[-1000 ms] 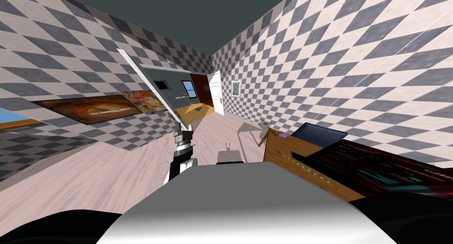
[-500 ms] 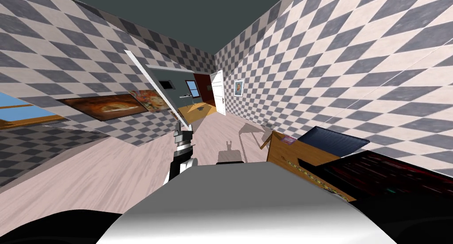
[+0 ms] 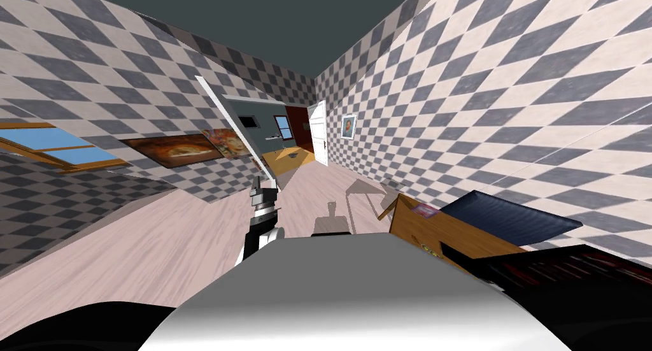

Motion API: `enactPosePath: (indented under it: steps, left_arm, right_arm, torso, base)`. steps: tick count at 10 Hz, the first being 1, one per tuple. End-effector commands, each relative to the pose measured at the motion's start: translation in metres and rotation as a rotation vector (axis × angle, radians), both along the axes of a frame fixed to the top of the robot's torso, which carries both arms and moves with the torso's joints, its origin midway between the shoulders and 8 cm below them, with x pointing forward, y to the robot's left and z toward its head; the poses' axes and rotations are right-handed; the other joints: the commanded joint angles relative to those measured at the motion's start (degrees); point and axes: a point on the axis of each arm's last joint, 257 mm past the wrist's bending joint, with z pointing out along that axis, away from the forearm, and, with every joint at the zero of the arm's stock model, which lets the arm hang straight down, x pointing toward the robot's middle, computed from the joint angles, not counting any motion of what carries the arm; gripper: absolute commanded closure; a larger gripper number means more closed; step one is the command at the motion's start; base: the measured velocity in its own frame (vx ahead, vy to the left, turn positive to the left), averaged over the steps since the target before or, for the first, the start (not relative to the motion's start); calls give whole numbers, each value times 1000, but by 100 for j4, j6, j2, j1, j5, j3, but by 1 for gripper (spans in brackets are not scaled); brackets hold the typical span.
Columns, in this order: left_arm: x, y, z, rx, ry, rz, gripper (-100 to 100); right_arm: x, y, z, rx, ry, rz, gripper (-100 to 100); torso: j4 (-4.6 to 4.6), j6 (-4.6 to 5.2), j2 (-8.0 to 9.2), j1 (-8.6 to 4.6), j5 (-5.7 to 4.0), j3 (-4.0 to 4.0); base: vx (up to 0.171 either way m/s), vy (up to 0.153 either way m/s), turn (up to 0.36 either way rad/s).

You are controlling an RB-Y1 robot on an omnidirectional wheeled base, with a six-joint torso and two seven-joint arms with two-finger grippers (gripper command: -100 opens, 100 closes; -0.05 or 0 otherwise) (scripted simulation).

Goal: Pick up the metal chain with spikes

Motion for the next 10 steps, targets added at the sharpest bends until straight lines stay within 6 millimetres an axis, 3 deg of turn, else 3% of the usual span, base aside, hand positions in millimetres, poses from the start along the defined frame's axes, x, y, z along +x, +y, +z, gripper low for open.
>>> enactPosePath:
  steps: [1,5,6,7,9,10]
  left_arm:
    - [0,0,0,0,0,0,0]
    - [0,0,0,0,0,0,0]
    - [0,0,0,0,0,0,0]
    - [0,0,0,0,0,0,0]
    - [0,0,0,0,0,0,0]
    - [0,0,0,0,0,0,0]
  right_arm:
    - [-7,-5,-3,-19,25,11,-100]
    - [-12,-4,-9,-26,49,20,-100]
    - [-12,-3,-9,-26,50,22,0]
    - [-14,7,-20,-26,50,14,-100]
    - [-16,18,-32,-25,51,7,-100]
    - [-16,13,-28,-26,49,5,-100]
  torso:
    - [0,0,0,0,0,0]
    - [2,4,12,7,1,6]
    - [3,6,17,17,3,9]
    - [4,6,20,23,5,11]
    - [5,5,27,21,3,15]
    - [6,7,28,24,4,16]
  base:
    - [60,-83,140]
    - [26,-46,75]
    - [0,0,0]
    - [2,-62,47]
    - [-18,-1,60]
    - [0,0,0]
